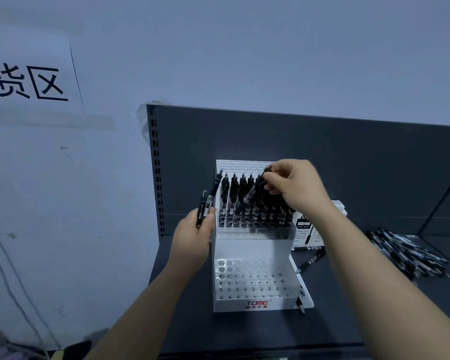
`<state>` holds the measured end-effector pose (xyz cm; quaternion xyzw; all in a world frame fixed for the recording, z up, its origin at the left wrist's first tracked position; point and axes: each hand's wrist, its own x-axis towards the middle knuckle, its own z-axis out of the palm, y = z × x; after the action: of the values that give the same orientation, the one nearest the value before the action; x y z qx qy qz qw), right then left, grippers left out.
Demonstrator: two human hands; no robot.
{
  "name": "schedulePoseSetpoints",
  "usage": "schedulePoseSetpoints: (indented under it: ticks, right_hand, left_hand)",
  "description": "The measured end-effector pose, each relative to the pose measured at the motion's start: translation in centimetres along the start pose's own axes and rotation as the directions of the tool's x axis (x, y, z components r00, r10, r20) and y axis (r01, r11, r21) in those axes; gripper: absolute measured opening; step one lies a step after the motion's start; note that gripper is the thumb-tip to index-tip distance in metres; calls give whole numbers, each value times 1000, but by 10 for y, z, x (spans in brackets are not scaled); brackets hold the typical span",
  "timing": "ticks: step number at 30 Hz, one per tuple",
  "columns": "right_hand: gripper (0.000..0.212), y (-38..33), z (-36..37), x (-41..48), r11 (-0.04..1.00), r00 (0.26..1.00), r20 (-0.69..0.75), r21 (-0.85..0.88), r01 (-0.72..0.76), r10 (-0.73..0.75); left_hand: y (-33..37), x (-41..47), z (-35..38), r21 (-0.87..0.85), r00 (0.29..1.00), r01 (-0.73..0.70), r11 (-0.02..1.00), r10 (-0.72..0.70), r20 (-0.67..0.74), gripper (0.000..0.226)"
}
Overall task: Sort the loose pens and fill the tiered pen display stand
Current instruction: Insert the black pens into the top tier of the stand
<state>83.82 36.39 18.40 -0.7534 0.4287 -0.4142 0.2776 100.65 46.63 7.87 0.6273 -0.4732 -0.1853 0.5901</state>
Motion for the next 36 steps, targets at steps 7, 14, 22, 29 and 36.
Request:
schedulePoseSetpoints:
  ticks: [7, 14, 22, 29, 36]
  right_hand:
    - [18, -3, 8, 11, 892, 982, 7, -416, 174, -188]
    - [25, -1, 16, 22, 833, 982, 136, -523, 180, -127]
    - [24, 0, 35, 18, 787, 990, 139, -607, 111, -32]
    - [30, 0, 39, 8, 783, 996, 82, -622, 27, 31]
    - [11, -10, 30, -3, 940, 994, 20, -324, 104, -104]
  left_hand:
    - [-5, -1, -2, -98, 990, 140, 985, -141, -12, 14]
    - [-7, 5, -5, -95, 993, 113, 989, -114, -2, 25]
    - [-4, 3, -9, 0, 999, 25, 1000, -25, -27, 23]
    - [0, 1, -7, -17, 999, 39, 999, -39, 28, 17]
    - [8, -2, -5, 4, 999, -6, 1000, 6, 48, 13]
